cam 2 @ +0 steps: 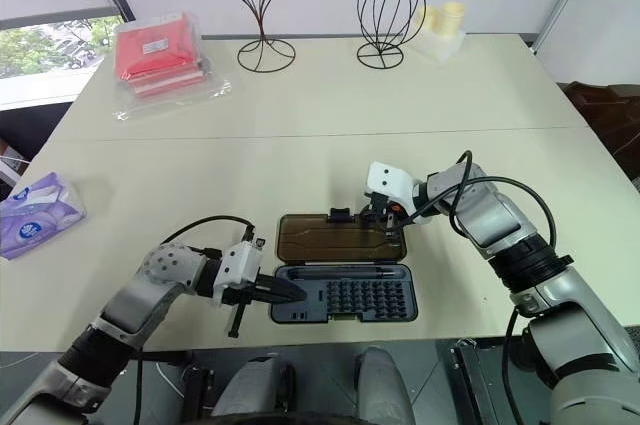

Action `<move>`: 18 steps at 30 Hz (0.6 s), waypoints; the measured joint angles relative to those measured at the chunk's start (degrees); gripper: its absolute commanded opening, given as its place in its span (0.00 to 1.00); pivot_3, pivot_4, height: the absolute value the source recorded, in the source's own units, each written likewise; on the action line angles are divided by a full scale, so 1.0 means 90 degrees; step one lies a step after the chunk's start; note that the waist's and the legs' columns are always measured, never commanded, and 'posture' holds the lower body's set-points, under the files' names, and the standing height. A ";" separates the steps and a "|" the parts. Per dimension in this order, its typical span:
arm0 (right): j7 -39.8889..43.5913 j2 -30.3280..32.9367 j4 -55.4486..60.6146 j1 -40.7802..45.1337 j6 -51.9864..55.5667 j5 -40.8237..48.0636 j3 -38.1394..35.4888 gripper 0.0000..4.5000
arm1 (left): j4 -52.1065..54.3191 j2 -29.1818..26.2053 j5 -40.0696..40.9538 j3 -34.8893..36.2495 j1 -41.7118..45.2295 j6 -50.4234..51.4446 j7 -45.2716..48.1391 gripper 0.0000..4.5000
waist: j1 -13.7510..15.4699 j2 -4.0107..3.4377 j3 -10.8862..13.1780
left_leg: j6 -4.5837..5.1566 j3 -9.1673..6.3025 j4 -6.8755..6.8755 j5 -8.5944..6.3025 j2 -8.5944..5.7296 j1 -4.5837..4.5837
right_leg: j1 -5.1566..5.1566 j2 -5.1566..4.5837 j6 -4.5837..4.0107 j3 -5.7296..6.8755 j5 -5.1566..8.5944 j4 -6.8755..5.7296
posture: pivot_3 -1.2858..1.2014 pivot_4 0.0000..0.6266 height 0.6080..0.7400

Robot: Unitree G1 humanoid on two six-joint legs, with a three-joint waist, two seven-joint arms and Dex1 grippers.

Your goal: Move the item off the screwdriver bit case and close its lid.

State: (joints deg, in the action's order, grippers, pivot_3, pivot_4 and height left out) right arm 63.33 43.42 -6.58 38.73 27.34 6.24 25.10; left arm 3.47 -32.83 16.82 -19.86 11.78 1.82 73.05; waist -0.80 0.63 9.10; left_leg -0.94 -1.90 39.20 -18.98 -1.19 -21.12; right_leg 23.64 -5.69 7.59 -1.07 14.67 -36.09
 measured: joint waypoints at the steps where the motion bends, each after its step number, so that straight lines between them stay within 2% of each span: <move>1: 0.0008 -0.0017 -0.0004 0.0000 -0.0020 -0.0043 -0.0002 0.00 | -0.0005 -0.0005 -0.0001 0.0010 0.0002 -0.0001 -0.0001 0.00 | -0.0003 0.0000 0.0000 | 0.0000 0.0000 0.0000 0.0000 0.0000 0.0002 | -0.0002 0.0000 0.0000 0.0000 0.0000 0.0000 | 0.52 0.24 1.00; 9: 0.0038 -0.0148 -0.0055 -0.0003 -0.0376 -0.0430 -0.0015 0.00 | 0.0018 -0.0084 0.0043 0.0109 0.0055 0.0259 -0.0047 0.00 | -0.0035 0.0000 0.0000 | 0.0000 0.0002 -0.0004 0.0000 0.0003 0.0021 | -0.0015 0.0002 0.0000 -0.0002 0.0000 -0.0001 | 0.52 0.24 1.00; 15: -0.0497 -0.0229 -0.0098 -0.0002 -0.1100 -0.1122 0.0027 0.00 | 0.0390 -0.0608 0.0583 0.0526 0.0063 0.1539 -0.0061 0.00 | -0.0035 -0.0010 0.0010 | 0.0000 0.0002 -0.0004 0.0000 0.0006 0.0019 | -0.0010 0.0007 0.0000 -0.0004 0.0000 -0.0005 | 0.52 0.24 1.00; 18: -0.0792 -0.0235 0.0005 -0.0012 -0.1295 -0.1365 -0.0032 0.00 | 0.0591 -0.0684 0.0997 0.0835 0.0104 0.2184 -0.0118 0.00 | -0.0025 -0.0009 0.0011 | -0.0001 0.0002 -0.0001 0.0001 0.0005 -0.0023 | 0.0029 0.0006 0.0000 -0.0005 0.0000 -0.0007 | 0.52 0.24 1.00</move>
State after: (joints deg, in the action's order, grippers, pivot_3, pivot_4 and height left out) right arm 56.21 41.30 -6.54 38.62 15.69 -6.04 24.81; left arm 8.79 -38.99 25.79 -12.34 12.72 21.47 71.98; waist -1.03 0.55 9.20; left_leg -0.96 -1.88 39.19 -18.97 -1.14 -21.33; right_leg 23.91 -5.63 7.59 -1.12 14.67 -36.15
